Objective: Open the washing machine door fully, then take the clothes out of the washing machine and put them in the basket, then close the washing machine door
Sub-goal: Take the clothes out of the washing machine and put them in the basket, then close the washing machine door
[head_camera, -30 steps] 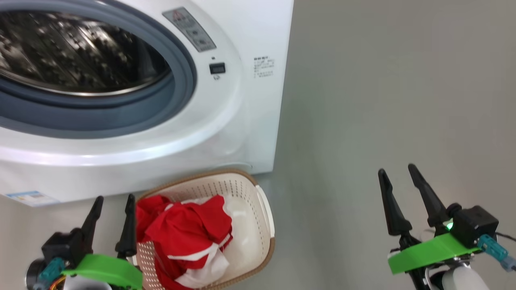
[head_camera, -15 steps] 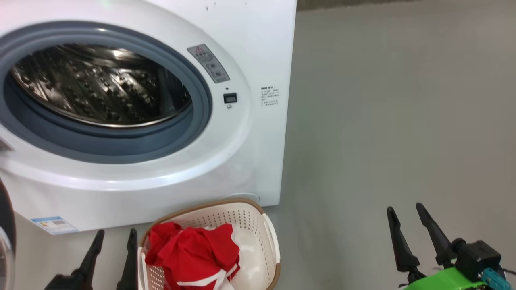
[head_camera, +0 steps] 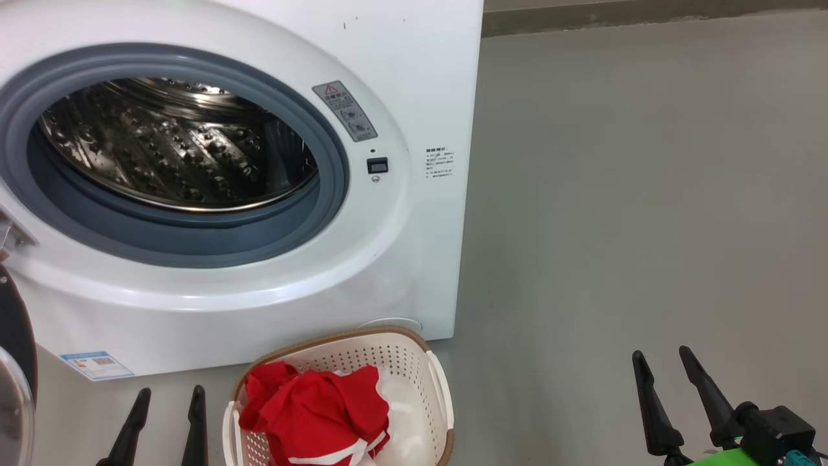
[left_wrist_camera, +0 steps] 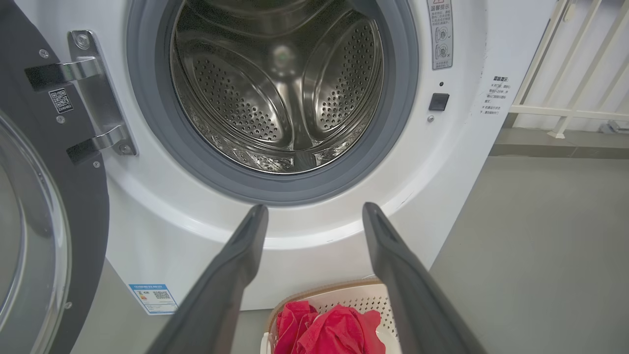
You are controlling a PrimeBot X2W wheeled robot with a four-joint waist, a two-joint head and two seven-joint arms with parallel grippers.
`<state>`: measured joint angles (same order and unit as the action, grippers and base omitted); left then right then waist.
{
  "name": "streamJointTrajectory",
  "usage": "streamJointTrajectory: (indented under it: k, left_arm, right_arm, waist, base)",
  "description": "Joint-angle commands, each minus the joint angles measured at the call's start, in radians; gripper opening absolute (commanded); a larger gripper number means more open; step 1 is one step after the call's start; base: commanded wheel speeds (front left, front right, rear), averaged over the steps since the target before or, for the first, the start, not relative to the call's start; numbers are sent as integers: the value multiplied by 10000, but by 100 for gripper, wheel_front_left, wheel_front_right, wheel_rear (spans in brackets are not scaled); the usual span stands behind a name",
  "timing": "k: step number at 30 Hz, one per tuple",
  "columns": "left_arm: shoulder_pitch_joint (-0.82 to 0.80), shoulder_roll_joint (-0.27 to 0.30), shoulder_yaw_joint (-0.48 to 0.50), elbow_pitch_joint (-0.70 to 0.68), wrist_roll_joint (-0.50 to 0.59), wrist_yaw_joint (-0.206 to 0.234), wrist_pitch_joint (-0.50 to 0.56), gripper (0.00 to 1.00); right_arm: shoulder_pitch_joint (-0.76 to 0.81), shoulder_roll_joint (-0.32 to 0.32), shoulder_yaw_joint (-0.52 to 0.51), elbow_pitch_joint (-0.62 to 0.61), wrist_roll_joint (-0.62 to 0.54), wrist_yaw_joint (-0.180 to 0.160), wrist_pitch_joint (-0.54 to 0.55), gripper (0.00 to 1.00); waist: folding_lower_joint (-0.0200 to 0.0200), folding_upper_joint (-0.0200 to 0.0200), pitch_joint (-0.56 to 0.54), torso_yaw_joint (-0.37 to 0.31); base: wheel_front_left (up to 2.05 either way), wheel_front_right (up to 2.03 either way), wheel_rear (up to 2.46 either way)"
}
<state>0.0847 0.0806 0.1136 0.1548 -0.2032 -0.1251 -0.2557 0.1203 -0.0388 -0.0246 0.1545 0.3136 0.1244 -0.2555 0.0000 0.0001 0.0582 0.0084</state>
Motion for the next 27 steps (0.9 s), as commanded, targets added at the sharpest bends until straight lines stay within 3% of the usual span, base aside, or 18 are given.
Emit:
streamJointTrajectory:
  k: [1,27]
  left_arm:
    - [-162,85,373,-286,-22,-56,-61,100]
    - [-416,101,217,-217,-49,-56,-61,100]
  right_arm:
    - [-167,-114,151,-268,-5,63,-63,100]
    - [-354,-114,135,-242,14,63,-63,100]
  waist:
    - [0,-1,32,5]
    - [0,-1,181,50]
  base:
    - [0,0,0]
    - [-10,10,0]
